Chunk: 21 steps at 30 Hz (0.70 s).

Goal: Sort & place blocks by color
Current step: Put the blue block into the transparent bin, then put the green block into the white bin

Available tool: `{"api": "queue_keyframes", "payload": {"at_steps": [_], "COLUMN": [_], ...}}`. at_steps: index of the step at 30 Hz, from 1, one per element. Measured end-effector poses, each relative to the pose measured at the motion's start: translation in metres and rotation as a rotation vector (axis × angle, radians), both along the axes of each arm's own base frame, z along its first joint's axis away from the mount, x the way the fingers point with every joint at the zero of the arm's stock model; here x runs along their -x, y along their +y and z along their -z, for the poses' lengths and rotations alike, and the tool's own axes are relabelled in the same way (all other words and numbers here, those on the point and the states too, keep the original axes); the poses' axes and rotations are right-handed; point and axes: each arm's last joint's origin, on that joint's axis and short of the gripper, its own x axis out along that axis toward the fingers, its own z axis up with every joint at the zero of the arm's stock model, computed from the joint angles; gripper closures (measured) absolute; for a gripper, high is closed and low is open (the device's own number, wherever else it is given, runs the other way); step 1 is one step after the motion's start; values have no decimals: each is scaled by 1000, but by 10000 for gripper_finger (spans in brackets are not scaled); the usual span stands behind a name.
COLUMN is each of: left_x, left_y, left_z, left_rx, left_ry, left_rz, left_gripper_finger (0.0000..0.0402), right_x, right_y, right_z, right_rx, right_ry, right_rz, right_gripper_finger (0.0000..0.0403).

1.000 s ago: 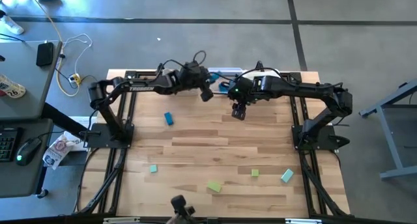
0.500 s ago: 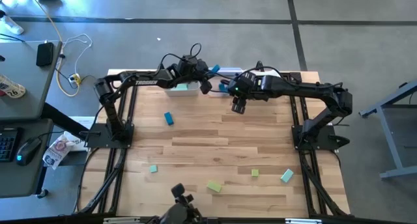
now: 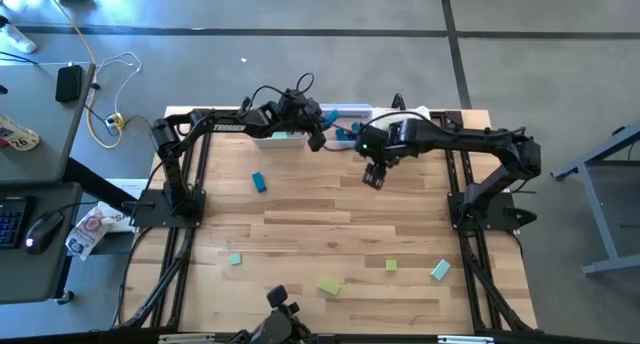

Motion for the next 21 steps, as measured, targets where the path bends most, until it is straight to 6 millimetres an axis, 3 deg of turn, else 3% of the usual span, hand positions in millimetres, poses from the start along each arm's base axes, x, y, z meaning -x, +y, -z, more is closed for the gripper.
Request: {"api": "queue_keyframes", "payload": {"at_steps": [5,21], "left_x": [0,1], "left_y": [0,-1], "left_z": [1,-2], "left_rx": [9,48], "left_ry": [2,-20], "left_rz": [8,-20], "left_gripper_finger": [285,234], "right_x": [4,10], "right_y": [24,106], "right_z": [2,3], "right_rx": [-87,-122], "right_ry": [62,130], "right_rz": [33,1], "right_gripper_finger": [192,192]}}
